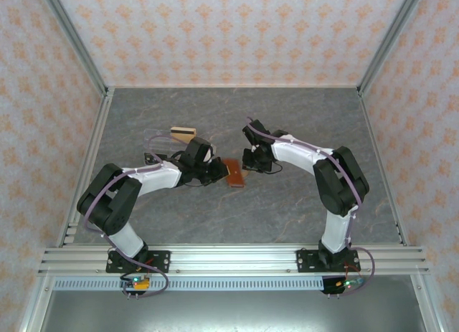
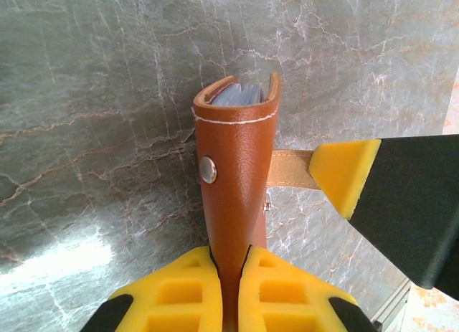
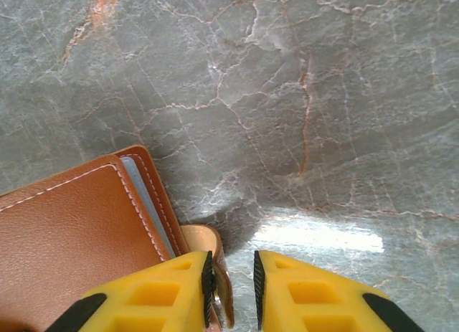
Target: Take the credit cards out of the card holder
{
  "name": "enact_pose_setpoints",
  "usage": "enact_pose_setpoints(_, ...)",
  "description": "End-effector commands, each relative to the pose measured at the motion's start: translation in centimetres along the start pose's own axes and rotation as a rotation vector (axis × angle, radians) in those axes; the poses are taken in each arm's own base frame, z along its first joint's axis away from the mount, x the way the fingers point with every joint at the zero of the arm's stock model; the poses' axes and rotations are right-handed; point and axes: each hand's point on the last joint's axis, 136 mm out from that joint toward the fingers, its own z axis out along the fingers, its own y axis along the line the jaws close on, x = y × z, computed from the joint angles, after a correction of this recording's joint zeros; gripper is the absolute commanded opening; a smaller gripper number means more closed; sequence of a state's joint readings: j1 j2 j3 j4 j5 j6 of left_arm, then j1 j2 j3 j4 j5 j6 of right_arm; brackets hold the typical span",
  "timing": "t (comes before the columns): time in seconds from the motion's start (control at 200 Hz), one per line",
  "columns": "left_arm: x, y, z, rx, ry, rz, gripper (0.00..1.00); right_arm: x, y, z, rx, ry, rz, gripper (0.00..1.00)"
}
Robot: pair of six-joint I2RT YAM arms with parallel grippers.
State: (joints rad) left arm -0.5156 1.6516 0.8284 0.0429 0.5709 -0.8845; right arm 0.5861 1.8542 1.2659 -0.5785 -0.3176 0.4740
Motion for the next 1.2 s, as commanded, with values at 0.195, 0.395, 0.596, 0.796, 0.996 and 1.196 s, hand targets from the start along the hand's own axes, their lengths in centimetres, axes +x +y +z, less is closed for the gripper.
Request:
enact_pose_setpoints(0.195, -0.7, 0.2, -0.5, -0.044, -0.023, 0.011, 0.31, 0.9, 0.6, 1.0, -0.034, 0.055, -0.033, 0.23)
enact_pose_setpoints(0.395, -0.9, 0.6, -0.7, -0.077, -0.034, 0.001, 0.50, 1.1, 1.3, 1.1, -0.086, 0.062, -0.037, 0.17)
enact_pose_setpoints(0.596, -1.7, 0.4, -2.7, -0.135, -0.086, 0.037, 0.79, -0.7, 0.2, -2.0, -0.017, -0.084, -0.077, 0.09)
enact_pose_setpoints(0.796, -3.0, -0.9, -6.2, -0.182, -0.171, 0.139, 1.00, -1.4, 0.4, -6.7, -0.018, -0.191, -0.183, 0.09)
enact_pose_setpoints(0.996, -4.5, 0.1, -10.5, -0.305, -0.313, 0.163, 1.00, -0.9, 3.3, -9.0, -0.136, -0.200, -0.258, 0.09)
enact_pose_setpoints(1.196, -5.0, 0.9, -12.3, -0.302, -0.410, 0.117, 1.00, -0.1, 5.9, -9.0, -0.204, -0.190, -0.296, 0.09)
